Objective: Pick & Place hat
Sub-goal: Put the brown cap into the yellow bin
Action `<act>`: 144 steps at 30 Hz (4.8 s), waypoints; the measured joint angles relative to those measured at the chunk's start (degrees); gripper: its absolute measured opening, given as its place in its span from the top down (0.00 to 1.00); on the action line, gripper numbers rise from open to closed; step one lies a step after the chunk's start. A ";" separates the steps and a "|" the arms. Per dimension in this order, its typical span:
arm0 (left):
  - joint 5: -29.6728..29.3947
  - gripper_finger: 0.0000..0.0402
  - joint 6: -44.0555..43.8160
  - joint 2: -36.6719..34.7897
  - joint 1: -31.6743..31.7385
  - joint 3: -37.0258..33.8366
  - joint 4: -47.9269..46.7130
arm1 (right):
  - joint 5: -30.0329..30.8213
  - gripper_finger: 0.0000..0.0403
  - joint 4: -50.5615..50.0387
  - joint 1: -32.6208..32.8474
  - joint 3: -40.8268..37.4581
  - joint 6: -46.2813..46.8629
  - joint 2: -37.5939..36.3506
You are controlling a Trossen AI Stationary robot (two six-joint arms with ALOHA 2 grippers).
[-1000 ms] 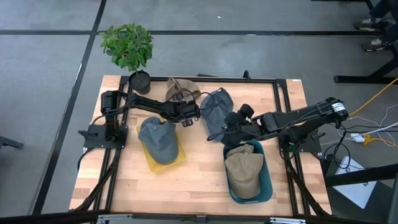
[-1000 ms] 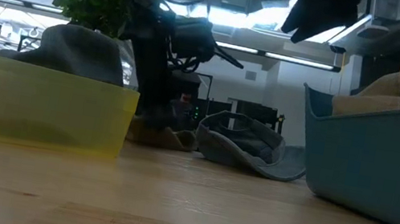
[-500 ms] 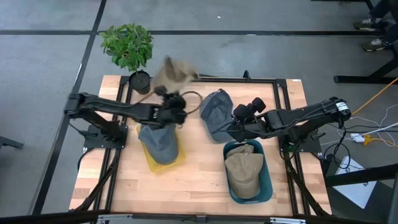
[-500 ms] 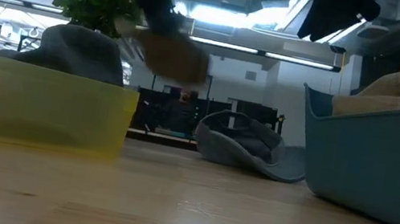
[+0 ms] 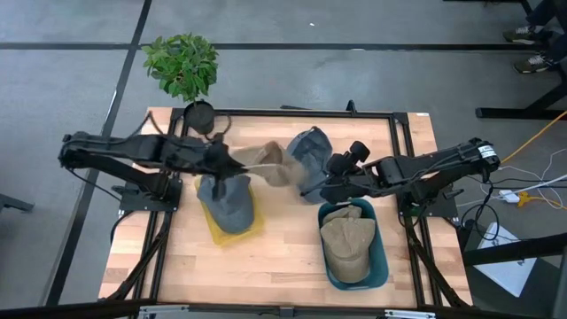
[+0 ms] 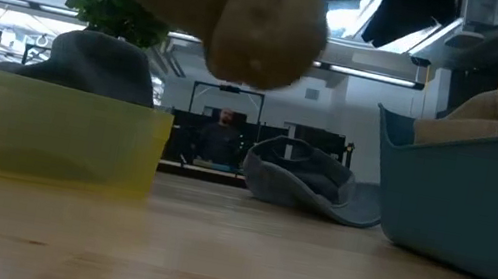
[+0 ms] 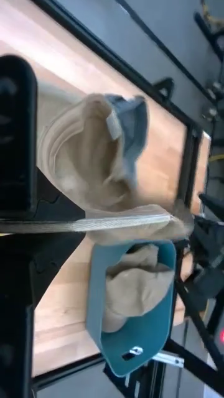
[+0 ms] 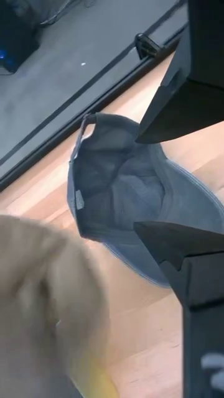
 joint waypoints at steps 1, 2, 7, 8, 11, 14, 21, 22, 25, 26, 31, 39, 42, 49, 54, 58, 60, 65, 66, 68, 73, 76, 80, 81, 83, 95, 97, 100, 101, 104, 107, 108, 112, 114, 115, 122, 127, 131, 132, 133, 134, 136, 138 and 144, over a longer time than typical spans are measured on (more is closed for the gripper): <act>-0.68 0.98 -0.86 -1.06 0.00 -0.06 -1.18 | -0.01 0.47 0.56 0.17 0.00 -0.65 0.00; -1.38 0.98 -1.75 -2.09 0.04 -0.08 -1.87 | -0.21 0.47 1.38 0.36 0.00 -1.42 0.00; -4.61 0.98 -5.86 -6.08 0.63 -0.06 -2.78 | -2.32 0.47 10.79 1.80 0.00 -8.87 0.00; -4.34 0.98 -6.34 -6.46 0.77 -0.07 -2.73 | -2.40 0.47 13.50 2.17 0.00 -10.87 0.00; -4.21 0.97 -6.95 -7.31 0.85 -0.08 -0.18 | -2.53 0.47 21.02 2.85 0.00 -17.01 0.00; -4.21 0.97 -5.46 -7.74 0.85 -0.07 2.67 | -2.58 0.47 26.63 3.13 0.00 -22.83 0.02; -3.93 0.98 -1.66 -9.07 0.85 -0.06 6.84 | -5.51 0.47 48.29 2.60 -10.26 -34.31 -1.15; -3.91 0.97 -1.61 -9.15 0.85 -0.06 6.77 | -5.59 0.47 51.85 2.30 -13.17 -34.80 -1.63; -3.84 0.97 -1.92 -9.27 0.85 -0.06 6.35 | -5.14 0.47 62.40 1.05 -22.14 -35.37 -3.92; -3.84 0.97 -1.95 -9.27 0.85 -0.06 6.36 | -4.92 0.47 65.95 0.77 -24.72 -36.09 -4.66; -3.80 0.98 -2.52 -9.27 0.74 -0.06 6.94 | -3.67 0.47 87.50 -0.17 -35.02 -40.91 -5.17; -3.67 0.98 -3.44 -7.15 -1.21 -0.06 12.25 | -13.19 0.47 102.53 -5.54 -38.82 -40.91 -0.75; -2.70 0.97 -3.47 -5.71 -1.69 -0.06 14.21 | -14.59 0.47 102.80 -7.04 -37.16 -40.30 0.98; -5.39 0.97 -3.47 -4.84 -1.84 -0.06 14.50 | -8.37 0.47 106.85 -7.40 -35.39 -41.80 1.81; -6.95 0.97 -3.27 -5.19 -1.78 -0.06 14.34 | -6.38 0.47 107.12 -6.41 -35.41 -43.36 1.81; -9.81 0.97 -2.55 -5.97 -1.75 -0.06 14.34 | -6.14 0.47 107.74 -5.76 -35.41 -43.75 1.81; -8.87 0.97 -2.78 -6.23 -1.75 -0.06 14.34 | -4.35 0.47 108.46 -5.79 -35.41 -44.22 1.81; -6.94 0.97 -3.90 -6.30 -1.79 -0.06 14.34 | -4.48 0.47 113.62 -6.20 -35.41 -47.12 1.80; -6.82 0.97 -4.18 -6.30 -1.79 -0.06 14.34 | -4.95 0.47 114.30 -6.41 -35.41 -47.48 1.77; -6.43 0.97 -4.35 -6.30 -1.77 -0.06 14.34 | -5.56 0.47 114.75 -7.08 -35.41 -47.93 1.77; -4.90 0.97 -4.52 -6.30 -1.79 -0.06 14.34 | -17.67 0.47 114.66 -9.01 -35.41 -46.49 1.77; -3.00 0.97 -4.57 -6.30 -1.79 -0.06 14.34 | -25.95 0.47 114.66 -9.93 -35.41 -46.42 1.77; -2.64 0.96 -4.96 -6.30 -1.79 -0.06 14.34 | -29.91 0.47 114.64 -10.88 -35.41 -44.87 1.77; -2.64 0.96 -4.96 -6.30 -1.78 -0.06 14.34 | -30.75 0.47 114.63 -10.97 -35.41 -44.42 1.77; -2.62 0.96 -4.96 -6.40 -1.79 -0.06 14.34 | -32.45 0.47 114.55 -11.05 -35.41 -43.74 1.77; -2.66 0.96 -4.57 -8.53 -1.79 -0.06 14.04 | -34.19 0.90 114.63 -11.07 -35.43 -40.28 1.77; -2.66 0.96 -4.57 -8.79 -1.79 -0.06 13.78 | -35.81 0.96 114.77 -11.07 -35.43 -40.24 1.77; -2.66 0.96 -4.54 -8.82 -1.79 -0.06 13.80 | -38.42 0.95 116.16 -11.07 -35.45 -39.10 1.77; -2.64 0.96 -4.54 -8.82 -1.79 -0.06 13.75 | -39.33 0.95 116.59 -11.07 -35.45 -38.64 1.77; -2.31 0.95 -4.50 -8.82 -1.79 -0.06 12.22 | -42.36 0.97 117.44 -11.14 -35.45 -37.33 1.75; -1.44 0.90 -4.43 -8.95 -1.79 -0.06 9.41 | -44.42 0.98 116.80 -11.18 -35.45 -35.76 0.94; -1.00 0.88 -4.43 -9.09 -1.78 -0.06 8.51 | -44.49 0.98 116.12 -11.18 -35.45 -35.18 0.41; 0.40 0.77 -2.40 -9.61 -1.79 -0.06 6.60 | -44.68 0.98 110.89 -11.18 -35.45 -31.73 -2.17; 0.44 0.70 -1.27 -9.90 -1.79 -0.06 6.52 | -44.73 0.98 106.73 -11.18 -35.45 -28.85 -3.56; 0.41 0.67 -0.68 -10.10 -1.79 -0.06 6.50 | -44.77 0.98 104.67 -11.18 -35.45 -27.12 -4.34; -2.88 0.51 2.49 -9.45 -1.77 -0.06 6.60 | -48.15 0.98 94.31 -12.13 -35.45 -10.53 -6.94; -2.70 0.47 2.60 -5.18 -1.80 -0.06 6.73 | -50.69 0.98 89.73 -14.03 -35.45 -3.28 -7.41; -1.24 0.47 2.60 -0.63 -1.88 -0.06 9.64 | -50.62 0.98 86.42 -14.64 -35.09 -2.17 -7.27; -0.81 0.47 2.62 0.59 -1.88 -0.06 10.98 | -50.60 0.98 84.86 -14.64 -34.34 -2.65 -7.16; -0.34 0.47 2.63 1.85 -1.88 -0.06 12.47 | -50.58 0.98 82.79 -14.64 -33.58 -3.37 -7.09; 0.20 0.47 2.61 3.09 -1.88 -0.06 13.64 | -50.58 0.98 80.50 -14.64 -32.75 -3.94 -6.90; 1.40 0.48 2.78 5.75 -1.88 -0.06 16.36 | -50.58 0.98 76.24 -14.62 -30.30 -5.27 -6.23; 2.43 0.48 4.37 8.42 -1.88 -0.06 18.64 | -50.55 0.98 71.36 -14.62 -27.87 -6.73 -5.55; 2.70 0.48 9.64 15.37 -1.88 -0.06 23.25 | -50.45 0.98 56.42 -14.62 -19.53 -9.24 -3.34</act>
